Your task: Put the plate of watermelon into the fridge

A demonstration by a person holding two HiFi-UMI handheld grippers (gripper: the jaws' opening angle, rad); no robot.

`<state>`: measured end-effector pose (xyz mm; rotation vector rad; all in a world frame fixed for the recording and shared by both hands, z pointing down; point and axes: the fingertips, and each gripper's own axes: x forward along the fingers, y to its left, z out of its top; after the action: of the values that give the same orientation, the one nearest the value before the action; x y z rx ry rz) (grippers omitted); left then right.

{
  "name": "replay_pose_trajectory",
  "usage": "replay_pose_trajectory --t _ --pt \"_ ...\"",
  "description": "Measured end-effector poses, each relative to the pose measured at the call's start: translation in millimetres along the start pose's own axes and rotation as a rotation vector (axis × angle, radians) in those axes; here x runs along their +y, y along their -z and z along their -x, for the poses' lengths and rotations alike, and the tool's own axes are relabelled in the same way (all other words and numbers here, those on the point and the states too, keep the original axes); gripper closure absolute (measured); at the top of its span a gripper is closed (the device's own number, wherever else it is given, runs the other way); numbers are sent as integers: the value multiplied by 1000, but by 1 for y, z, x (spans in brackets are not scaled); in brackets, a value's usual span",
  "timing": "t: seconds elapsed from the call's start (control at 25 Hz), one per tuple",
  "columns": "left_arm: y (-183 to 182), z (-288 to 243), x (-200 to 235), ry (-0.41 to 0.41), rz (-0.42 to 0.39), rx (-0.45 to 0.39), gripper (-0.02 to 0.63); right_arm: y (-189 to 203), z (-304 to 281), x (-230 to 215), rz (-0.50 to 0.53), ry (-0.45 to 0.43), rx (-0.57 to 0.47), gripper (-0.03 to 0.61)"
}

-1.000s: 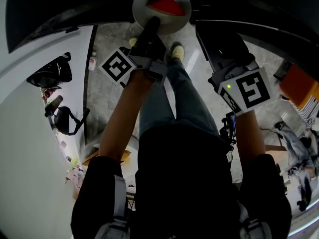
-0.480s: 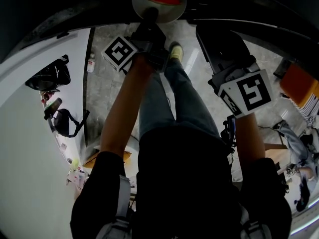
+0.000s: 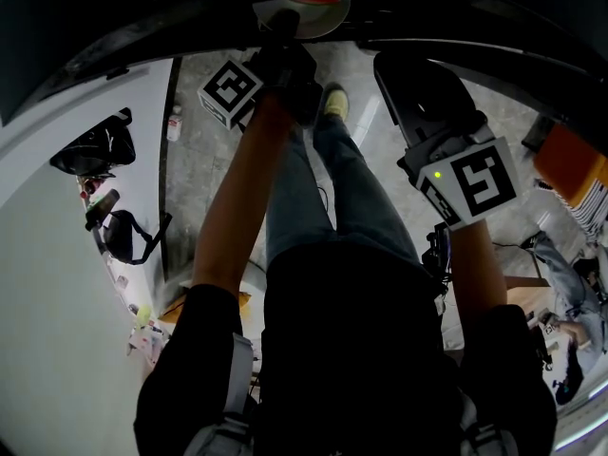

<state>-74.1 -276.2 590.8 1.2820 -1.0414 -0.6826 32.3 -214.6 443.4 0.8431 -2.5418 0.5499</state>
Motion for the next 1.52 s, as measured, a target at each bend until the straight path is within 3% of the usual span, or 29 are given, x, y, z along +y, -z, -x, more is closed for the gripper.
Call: replay_pose_trajectory --t 0.16,0.28,0.48,0.72,1.0,1.16,1.24,1.4,1.48,1.52 --pt "-4 -5 1 16 10 -7 589 -2 -1 2 7 -5 -1 569" --pt "-5 -7 -4 39 -55 -2 579 -2 -2 3 1 -11 -4 569" --pt "10 -7 -29 147 -153 67 380 3 -1 2 -5 -15 0 569" --pt "32 -2 -20 118 -604 283 235 7 -2 1 5 -8 13 569" --pt "47 1 -2 17 -943 447 227 8 0 -1 10 2 16 569" --pt "45 10 12 -88 -1162 481 237 6 -1 0 10 1 4 569" --pt "39 11 15 -148 -1221 465 329 7 -1 -1 16 0 12 569" --pt "38 8 18 -199 -1197 462 452 3 -4 -1 29 5 -9 569" --pt "38 6 19 -227 -1176 448 604 2 -5 -2 34 9 -18 569" --pt "37 4 19 -235 -1147 444 604 4 -4 -2 37 6 -9 569"
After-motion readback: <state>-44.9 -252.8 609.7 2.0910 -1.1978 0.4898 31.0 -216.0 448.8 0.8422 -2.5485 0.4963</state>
